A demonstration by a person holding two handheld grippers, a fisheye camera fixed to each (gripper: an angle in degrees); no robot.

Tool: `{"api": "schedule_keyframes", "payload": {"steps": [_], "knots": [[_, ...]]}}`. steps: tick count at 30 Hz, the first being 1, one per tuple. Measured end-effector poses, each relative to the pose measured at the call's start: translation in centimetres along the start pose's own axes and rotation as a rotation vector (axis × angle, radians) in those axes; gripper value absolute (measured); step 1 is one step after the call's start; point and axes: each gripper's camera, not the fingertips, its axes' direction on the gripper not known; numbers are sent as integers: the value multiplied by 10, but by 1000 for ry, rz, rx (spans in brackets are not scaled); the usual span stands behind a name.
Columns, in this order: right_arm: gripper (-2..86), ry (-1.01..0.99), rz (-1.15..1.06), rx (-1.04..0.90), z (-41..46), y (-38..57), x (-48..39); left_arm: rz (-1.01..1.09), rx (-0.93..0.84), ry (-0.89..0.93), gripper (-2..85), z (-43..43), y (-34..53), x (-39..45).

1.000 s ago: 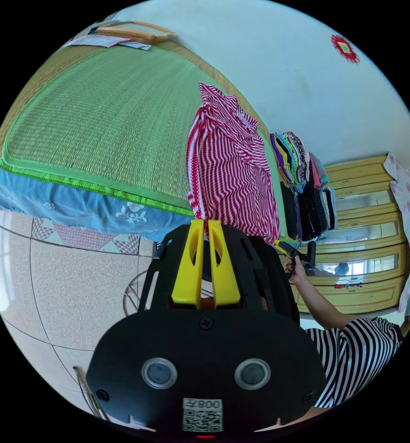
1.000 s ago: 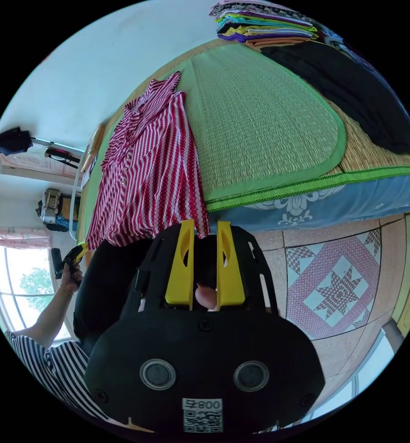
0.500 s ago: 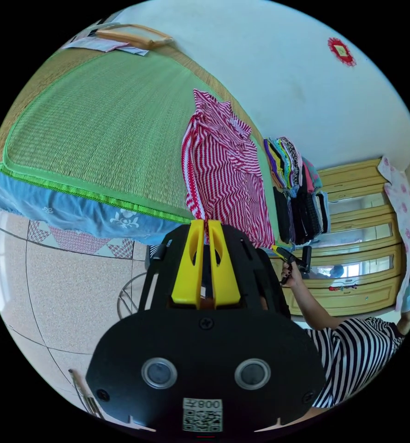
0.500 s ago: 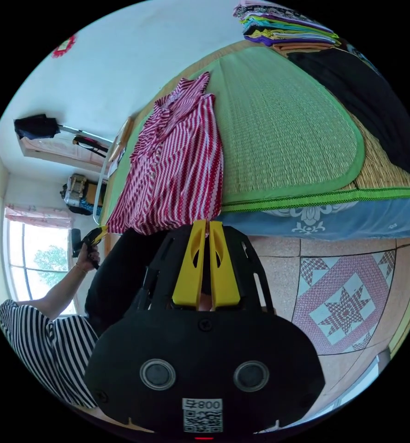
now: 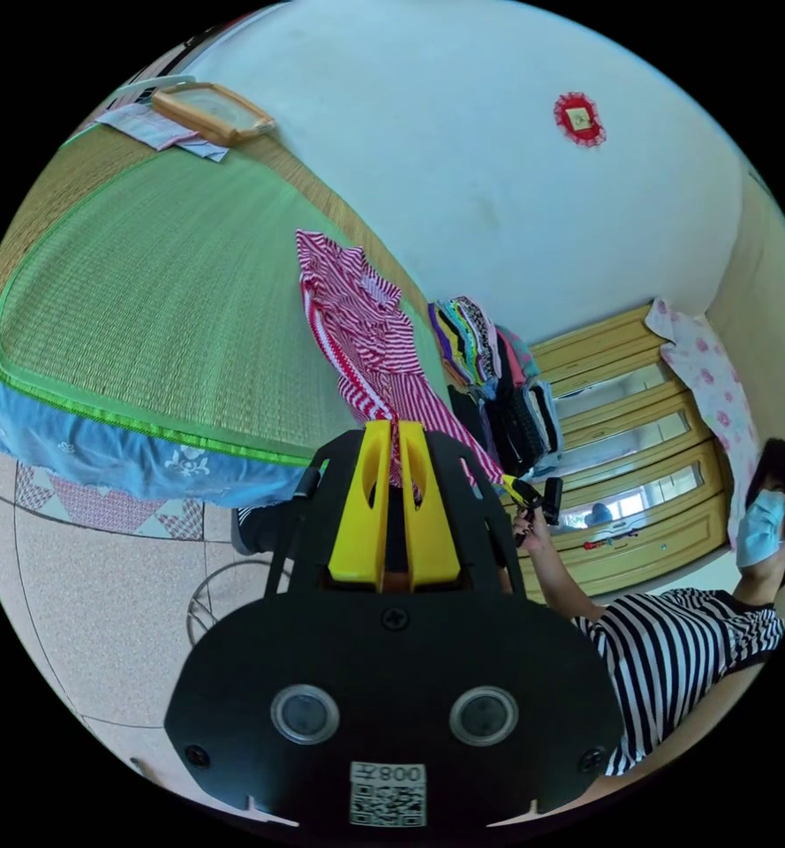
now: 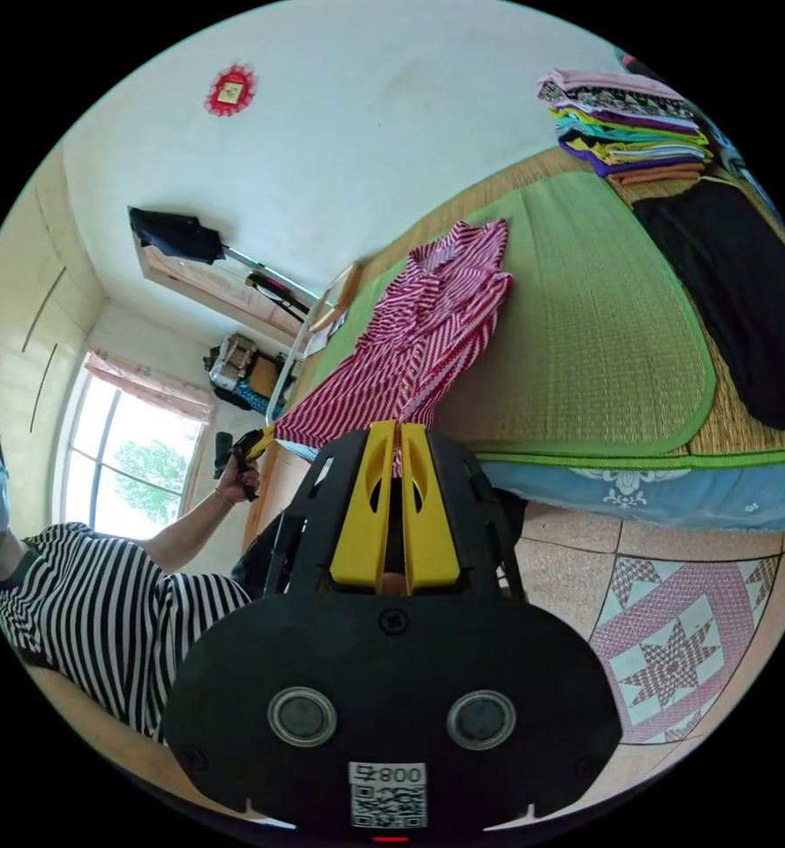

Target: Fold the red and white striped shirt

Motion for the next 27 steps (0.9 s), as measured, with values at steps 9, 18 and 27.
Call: {"api": "schedule_keyframes", "payload": {"steps": [9, 18, 27], "knots": [[7, -65, -79, 82, -60, 24, -55, 76, 78, 131, 14, -51, 41, 34], [6, -102, -104, 165, -117, 66, -90, 94, 114, 237, 14, -94, 95, 50], [7, -121, -104, 194, -145, 100, -110, 86, 127, 299, 15, -122, 141, 56]]}}
